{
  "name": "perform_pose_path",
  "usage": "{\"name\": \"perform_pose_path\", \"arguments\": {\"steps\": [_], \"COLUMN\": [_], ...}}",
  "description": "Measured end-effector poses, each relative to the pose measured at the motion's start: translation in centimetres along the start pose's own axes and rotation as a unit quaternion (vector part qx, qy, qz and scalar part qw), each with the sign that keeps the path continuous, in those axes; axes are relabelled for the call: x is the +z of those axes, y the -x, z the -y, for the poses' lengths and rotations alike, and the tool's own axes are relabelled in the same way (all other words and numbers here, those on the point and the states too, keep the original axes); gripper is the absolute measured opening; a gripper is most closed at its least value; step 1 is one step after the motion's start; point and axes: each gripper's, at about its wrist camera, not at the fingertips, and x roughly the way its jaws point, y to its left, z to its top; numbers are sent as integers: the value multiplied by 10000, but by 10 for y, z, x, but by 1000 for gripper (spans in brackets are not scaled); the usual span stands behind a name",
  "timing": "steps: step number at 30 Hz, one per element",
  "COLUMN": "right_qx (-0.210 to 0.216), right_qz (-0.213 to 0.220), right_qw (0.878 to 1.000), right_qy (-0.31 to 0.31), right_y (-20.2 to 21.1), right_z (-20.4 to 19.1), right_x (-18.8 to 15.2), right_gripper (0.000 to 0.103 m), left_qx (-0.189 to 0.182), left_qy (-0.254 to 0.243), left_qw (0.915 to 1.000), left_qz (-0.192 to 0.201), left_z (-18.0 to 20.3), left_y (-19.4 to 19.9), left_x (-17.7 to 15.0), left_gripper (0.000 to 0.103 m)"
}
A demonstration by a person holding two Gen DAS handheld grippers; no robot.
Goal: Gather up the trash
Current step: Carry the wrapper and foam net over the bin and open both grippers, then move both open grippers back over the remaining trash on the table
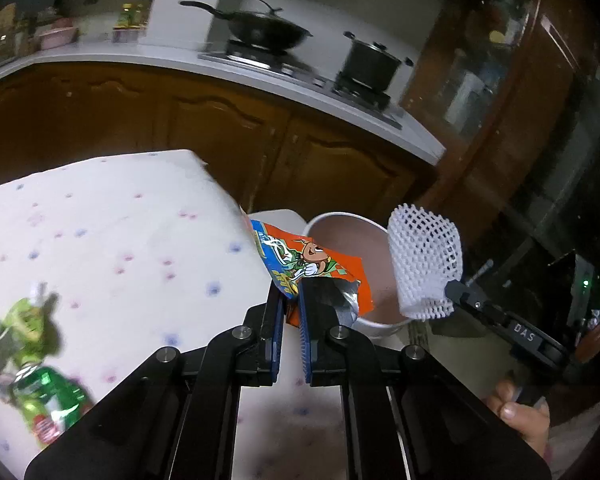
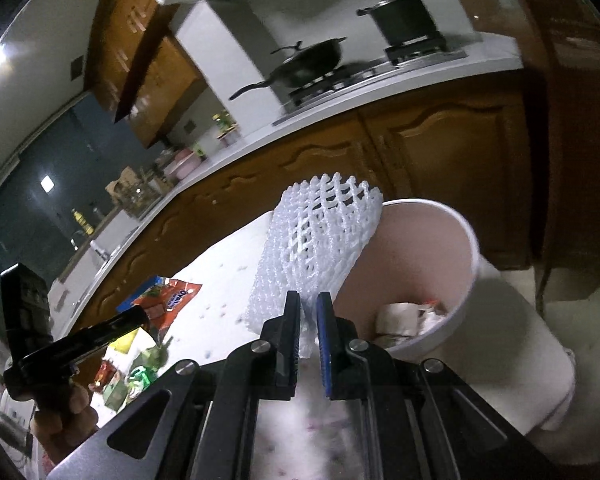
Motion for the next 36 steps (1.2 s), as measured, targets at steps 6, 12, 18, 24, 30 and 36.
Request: {"name": "perform_pose_path", "arguments": {"steps": [6, 12, 18, 24, 30, 36], "right_qx": [-208, -373, -450, -507, -397, -394], "right_qz": [34, -4, -82, -135, -210, -159], "right_qw": [9997, 9992, 9989, 9985, 9984, 9983], "right_qy": [-113, -112, -116, -157, -337, -406], "right_y": [-1, -8, -17, -26, -32, -28], "right_z": [26, 44, 56, 66, 75, 77], "right_x": [12, 19, 22, 27, 27, 25], "right_gripper": [8, 8, 8, 13, 25, 27], "left_qx": [-144, -103, -59, -21, 8, 33], "left_qy": [-234, -434, -518, -507, -445, -417], "left_qw": [9995, 9982, 9967, 9952, 9955, 9962], "left_qz": [-167, -409, -614, -840, -839, -763], "left_z": [26, 47, 58, 60, 58, 52], "left_y": [-33, -75, -105, -128, -130, -121], "left_x": [14, 22, 25, 26, 24, 25], "left_gripper": [6, 7, 7, 13, 40, 40]}}
